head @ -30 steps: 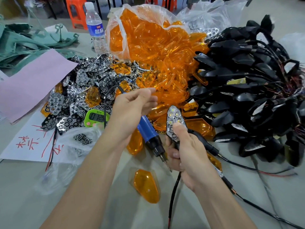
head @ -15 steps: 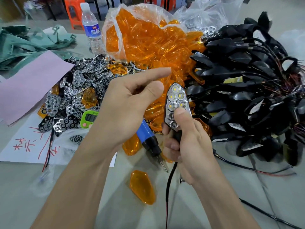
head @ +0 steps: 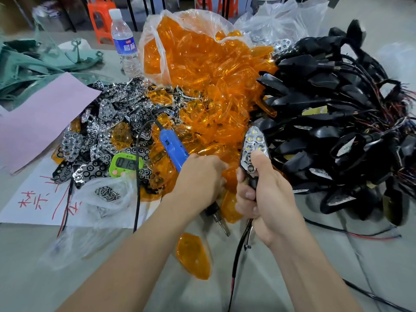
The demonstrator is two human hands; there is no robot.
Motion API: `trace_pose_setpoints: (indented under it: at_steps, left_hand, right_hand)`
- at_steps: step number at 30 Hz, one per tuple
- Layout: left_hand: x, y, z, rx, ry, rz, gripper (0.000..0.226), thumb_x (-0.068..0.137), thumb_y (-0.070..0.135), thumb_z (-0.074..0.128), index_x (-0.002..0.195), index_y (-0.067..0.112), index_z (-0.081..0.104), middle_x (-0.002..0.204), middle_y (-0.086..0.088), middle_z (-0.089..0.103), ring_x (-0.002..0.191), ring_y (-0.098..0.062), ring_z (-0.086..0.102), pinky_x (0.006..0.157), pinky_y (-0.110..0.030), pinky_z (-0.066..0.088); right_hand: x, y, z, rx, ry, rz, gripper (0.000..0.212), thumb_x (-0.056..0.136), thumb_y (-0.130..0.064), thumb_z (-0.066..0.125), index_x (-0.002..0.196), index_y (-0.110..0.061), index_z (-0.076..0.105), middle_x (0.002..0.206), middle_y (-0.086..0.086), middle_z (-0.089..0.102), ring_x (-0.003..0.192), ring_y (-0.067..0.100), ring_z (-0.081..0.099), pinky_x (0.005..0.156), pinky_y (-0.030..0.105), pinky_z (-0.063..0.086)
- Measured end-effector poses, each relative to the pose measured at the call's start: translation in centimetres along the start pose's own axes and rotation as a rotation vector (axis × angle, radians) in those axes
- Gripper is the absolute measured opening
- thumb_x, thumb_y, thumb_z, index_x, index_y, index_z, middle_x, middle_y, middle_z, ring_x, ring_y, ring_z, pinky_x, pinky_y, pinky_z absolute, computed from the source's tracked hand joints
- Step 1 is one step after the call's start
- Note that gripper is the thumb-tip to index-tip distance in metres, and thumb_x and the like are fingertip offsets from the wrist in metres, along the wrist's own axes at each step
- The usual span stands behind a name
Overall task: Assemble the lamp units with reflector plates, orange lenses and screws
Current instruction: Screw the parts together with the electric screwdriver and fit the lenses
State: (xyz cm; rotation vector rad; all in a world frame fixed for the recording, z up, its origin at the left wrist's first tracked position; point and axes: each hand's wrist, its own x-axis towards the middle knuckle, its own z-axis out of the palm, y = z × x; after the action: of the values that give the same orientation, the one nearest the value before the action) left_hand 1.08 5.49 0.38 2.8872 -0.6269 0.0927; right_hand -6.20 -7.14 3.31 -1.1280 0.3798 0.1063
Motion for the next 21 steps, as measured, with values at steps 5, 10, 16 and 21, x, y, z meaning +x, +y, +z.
trace_pose_setpoints:
  at_steps: [5,10,16,21]
  left_hand:
    - [0.0,-1.5,-1.6,-0.604,0.132,-0.323,0.023,0.091,0.024,0.076,0.113,0.026,0.078,0.107,0.003,0.079,0.097,-0.02,0.073,0.09,-0.038,0.059]
    - [-1.2,-2.1,-4.0,-1.789,0.006,-0.449,0.039,0.087,0.011,0.069,0.125,0.014,0.068,0.108,-0.01,0.079,0.083,-0.018,0.077,0.062,-0.025,0.062]
    - [-4.0,-6.2,-4.7,-1.147,0.204,-0.589,0.033,0.093,0.01,0.068,0.084,0.039,0.081,0.081,0.001,0.079,0.059,-0.006,0.067,0.052,-0.022,0.053]
    - [-6.1,-10.4,-4.2,-0.604,0.095,-0.656,0.021,0.083,0.033,0.074,0.102,0.041,0.08,0.083,0.014,0.078,0.076,-0.012,0.071,0.075,-0.033,0.056]
  right_hand:
    - [1.1,0.8,-0.9,-0.014,0.105,0.09,0.05,0.103,-0.053,0.048,0.077,-0.011,0.057,0.049,-0.002,0.035,0.036,0.01,0.023,0.037,0.018,0.021]
    - [1.4,1.9,-0.3,-0.029,0.123,0.158,0.05,0.101,-0.055,0.051,0.08,-0.01,0.057,0.05,-0.003,0.035,0.036,0.011,0.024,0.036,0.02,0.022]
    - [1.1,2.0,-0.2,-0.024,0.085,0.168,0.051,0.101,-0.055,0.051,0.076,-0.011,0.059,0.051,-0.002,0.036,0.036,0.01,0.026,0.036,0.02,0.024]
    - [1.2,2.5,0.2,-0.049,0.038,0.182,0.05,0.102,-0.055,0.05,0.079,-0.011,0.057,0.053,-0.001,0.033,0.038,0.012,0.022,0.038,0.021,0.02]
